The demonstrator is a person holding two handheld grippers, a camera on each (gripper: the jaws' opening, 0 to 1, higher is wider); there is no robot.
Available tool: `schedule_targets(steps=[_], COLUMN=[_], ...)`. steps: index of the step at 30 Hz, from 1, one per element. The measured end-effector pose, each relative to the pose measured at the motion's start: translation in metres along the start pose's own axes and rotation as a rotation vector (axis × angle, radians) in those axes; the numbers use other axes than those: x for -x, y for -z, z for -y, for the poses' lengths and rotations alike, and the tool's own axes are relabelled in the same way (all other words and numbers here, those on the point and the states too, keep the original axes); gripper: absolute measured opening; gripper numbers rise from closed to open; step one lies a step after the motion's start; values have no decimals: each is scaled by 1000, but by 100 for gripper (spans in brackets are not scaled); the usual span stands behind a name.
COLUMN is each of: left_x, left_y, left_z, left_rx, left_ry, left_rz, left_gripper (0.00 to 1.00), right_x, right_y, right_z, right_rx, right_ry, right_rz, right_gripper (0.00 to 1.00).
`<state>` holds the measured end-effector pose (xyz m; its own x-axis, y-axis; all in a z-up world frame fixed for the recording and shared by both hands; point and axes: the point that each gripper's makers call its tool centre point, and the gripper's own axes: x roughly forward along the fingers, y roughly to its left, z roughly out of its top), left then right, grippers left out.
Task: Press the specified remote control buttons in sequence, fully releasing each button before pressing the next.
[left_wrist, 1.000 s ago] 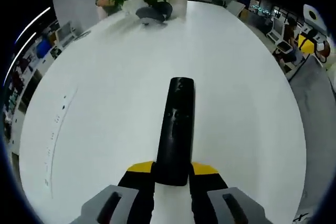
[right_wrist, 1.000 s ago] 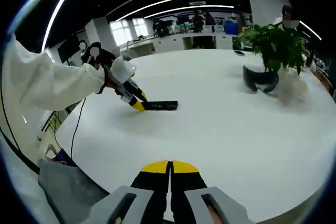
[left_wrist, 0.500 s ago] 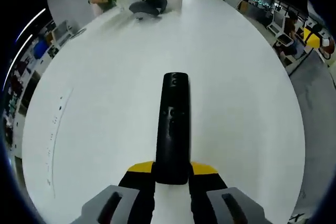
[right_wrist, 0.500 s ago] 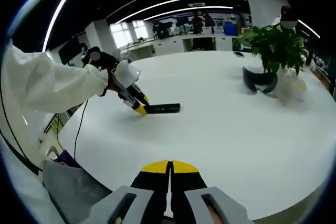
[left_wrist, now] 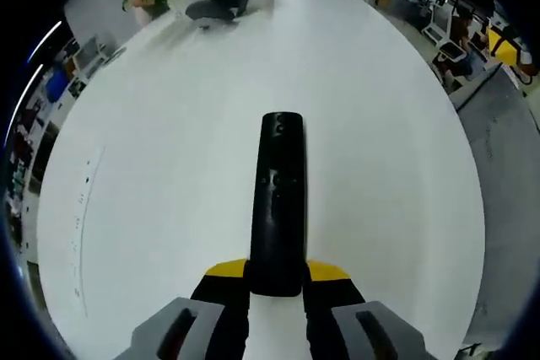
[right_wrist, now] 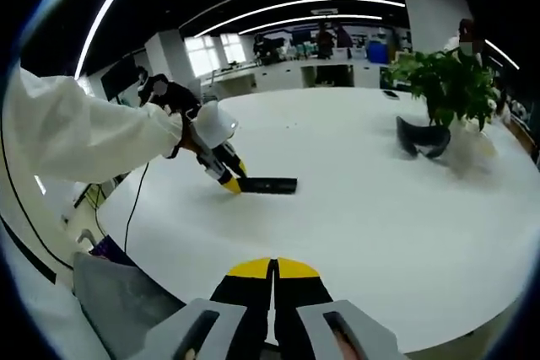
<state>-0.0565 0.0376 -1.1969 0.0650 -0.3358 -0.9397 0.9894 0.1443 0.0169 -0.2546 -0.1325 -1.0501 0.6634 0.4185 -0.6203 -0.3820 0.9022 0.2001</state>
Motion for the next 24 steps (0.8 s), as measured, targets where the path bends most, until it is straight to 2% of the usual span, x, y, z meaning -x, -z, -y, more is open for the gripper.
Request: schedule_targets(steps=[9,16,24], left_x=[1,2,3], left_y=[1,2,3], left_z=[19,35,52], left_rx=[32,33,32], left_ry=[-11,-11,-6], left_rz=[0,-19,-9], left_gripper=[23,23,23], right_x=[9,13,14], right_y=[6,2,-1], right_z=[-7,-13,-24], right_rx=[15,30,57], right_ry=[-7,-18,-41], right_rz=[2,14,25], right_gripper=[0,0,0])
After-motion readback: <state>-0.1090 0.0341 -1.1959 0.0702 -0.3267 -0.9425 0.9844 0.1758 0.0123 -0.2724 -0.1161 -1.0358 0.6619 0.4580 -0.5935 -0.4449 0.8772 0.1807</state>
